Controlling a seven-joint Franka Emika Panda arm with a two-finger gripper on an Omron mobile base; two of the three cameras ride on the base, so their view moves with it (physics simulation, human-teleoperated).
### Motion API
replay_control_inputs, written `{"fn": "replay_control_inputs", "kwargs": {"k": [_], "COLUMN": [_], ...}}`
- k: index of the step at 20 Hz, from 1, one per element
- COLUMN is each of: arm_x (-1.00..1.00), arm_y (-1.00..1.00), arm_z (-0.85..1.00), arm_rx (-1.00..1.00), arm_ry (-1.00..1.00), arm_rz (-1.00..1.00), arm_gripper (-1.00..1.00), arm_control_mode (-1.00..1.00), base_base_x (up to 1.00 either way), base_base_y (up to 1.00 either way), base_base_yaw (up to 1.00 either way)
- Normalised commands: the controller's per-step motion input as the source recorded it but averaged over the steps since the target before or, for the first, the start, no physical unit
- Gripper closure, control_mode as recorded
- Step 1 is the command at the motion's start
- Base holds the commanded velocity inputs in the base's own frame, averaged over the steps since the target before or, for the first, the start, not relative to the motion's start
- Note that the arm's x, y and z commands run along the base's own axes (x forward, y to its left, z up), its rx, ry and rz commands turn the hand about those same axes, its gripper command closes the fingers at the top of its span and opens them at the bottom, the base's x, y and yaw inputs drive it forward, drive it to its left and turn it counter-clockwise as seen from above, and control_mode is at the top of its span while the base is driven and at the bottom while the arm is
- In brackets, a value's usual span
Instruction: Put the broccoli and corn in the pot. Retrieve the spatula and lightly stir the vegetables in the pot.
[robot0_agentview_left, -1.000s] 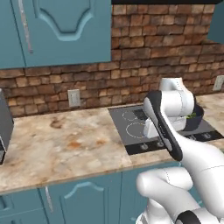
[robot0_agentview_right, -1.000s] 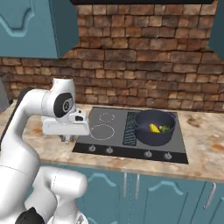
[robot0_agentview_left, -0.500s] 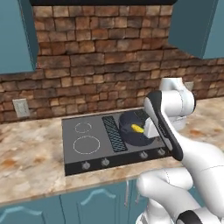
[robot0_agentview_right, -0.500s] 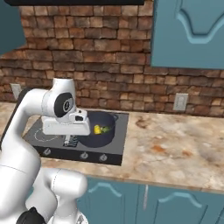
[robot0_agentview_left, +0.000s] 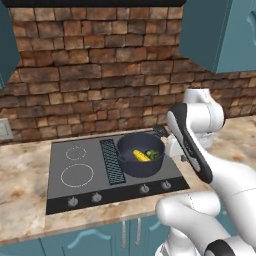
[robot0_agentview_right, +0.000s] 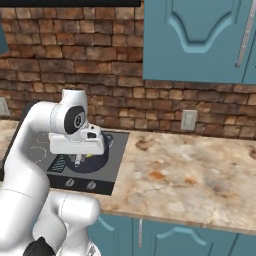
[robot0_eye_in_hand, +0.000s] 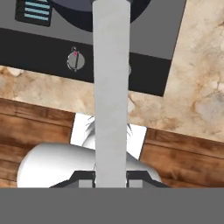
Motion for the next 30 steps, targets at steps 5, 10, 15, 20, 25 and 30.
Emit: {"fn": "replay_control_inputs", "kwargs": {"k": [5,10,15,20,25,30], "arm_x": [0.00,0.00,0.30,0.96,0.55,-0.02], "arm_y": [0.00,0.00,0.03,0.22,-0.28,-0.43], "arm_z": [0.00,0.00,0.16,0.29,0.00,0.00], "arm_rx": [0.00,0.00,-0.05,-0.17,-0.02,0.00], "arm_ry": [0.00,0.00,0.16,0.27,0.03,-0.04], "arm_rz": [0.00,0.00,0.04,0.36,0.53,0.61], "arm_gripper": [1.00,1.00,1.00,1.00,1.00,1.00], "arm_control_mode": [1.00,1.00,-1.00,-1.00,-1.00,-1.00], "base_base_x": [0.66,0.00,0.02,0.00,0.00,0.00], "base_base_y": [0.11,0.00,0.00,0.00,0.00,0.00], "base_base_yaw": [-0.03,0.00,0.00,0.00,0.00,0.00]}}
